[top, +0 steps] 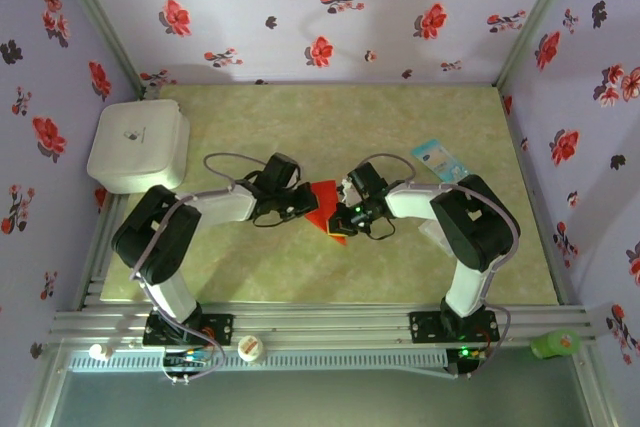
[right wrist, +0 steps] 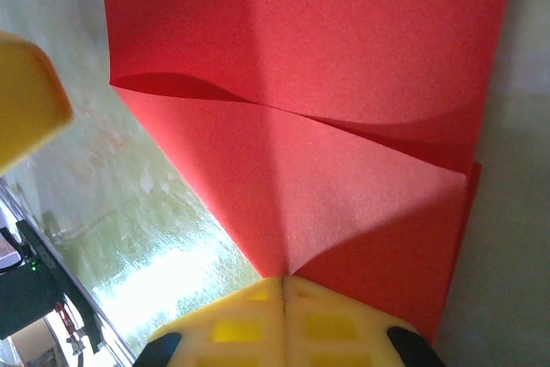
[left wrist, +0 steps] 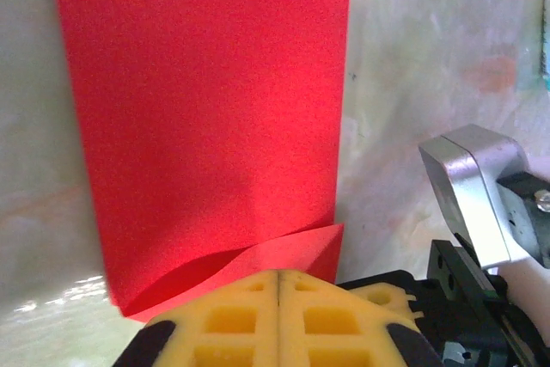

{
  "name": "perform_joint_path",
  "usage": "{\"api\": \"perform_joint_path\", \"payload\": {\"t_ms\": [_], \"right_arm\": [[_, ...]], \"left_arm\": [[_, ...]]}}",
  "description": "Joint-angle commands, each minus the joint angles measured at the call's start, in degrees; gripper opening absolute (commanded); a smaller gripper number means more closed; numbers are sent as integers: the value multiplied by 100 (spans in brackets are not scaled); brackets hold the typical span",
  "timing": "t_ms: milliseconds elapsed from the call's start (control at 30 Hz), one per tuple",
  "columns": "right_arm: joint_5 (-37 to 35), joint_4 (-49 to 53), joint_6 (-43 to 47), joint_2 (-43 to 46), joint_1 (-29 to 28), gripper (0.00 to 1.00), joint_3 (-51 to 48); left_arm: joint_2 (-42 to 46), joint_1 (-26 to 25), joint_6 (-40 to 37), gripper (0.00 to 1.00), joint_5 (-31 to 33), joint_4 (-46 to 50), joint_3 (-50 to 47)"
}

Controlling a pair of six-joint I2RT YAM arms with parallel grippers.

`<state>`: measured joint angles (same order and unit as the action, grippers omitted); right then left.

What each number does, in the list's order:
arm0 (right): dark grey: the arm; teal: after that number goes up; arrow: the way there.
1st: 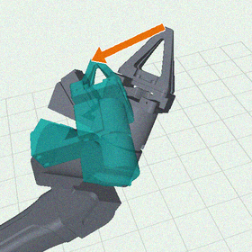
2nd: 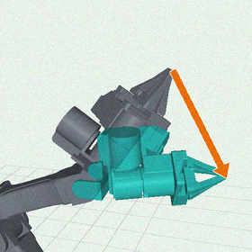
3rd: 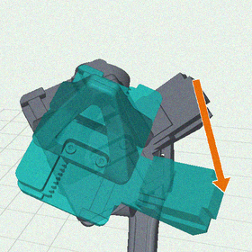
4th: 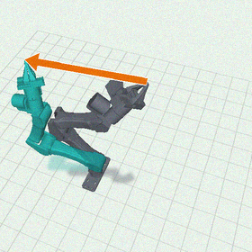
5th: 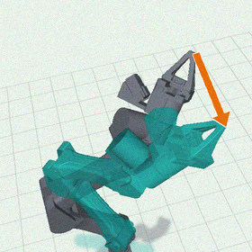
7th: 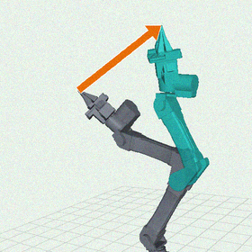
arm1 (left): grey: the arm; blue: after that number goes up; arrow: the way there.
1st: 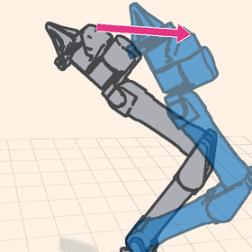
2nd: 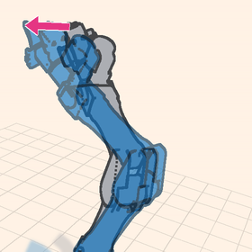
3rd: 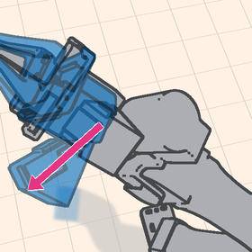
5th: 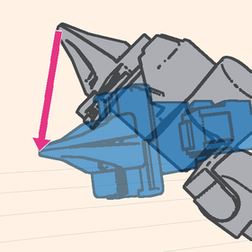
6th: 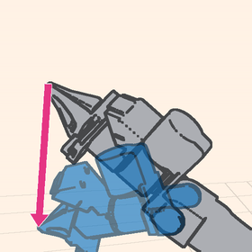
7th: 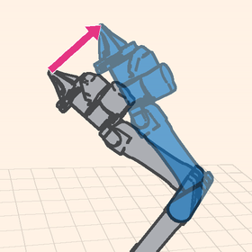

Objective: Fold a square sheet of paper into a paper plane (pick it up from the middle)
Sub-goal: Third fold the triangle at the center of the table.

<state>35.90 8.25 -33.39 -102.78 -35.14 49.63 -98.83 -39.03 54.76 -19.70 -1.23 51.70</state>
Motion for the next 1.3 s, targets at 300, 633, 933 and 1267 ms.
{"api": "perform_joint_path", "payload": {"t_ms": [300,633,933,1267], "right_arm": [[-346,635,36,-95,42,3,-51],[86,114,-400,196,42,5,2],[101,42,-558,-116,-116,5,449],[-202,146,-559,-626,-310,5,574]], "left_arm": [[-427,-72,137,5,-51,-571,-358],[-734,-74,-299,4,400,203,-433],[-664,-81,-449,3,536,467,-318],[-734,-74,-343,2,538,360,-362]]}}
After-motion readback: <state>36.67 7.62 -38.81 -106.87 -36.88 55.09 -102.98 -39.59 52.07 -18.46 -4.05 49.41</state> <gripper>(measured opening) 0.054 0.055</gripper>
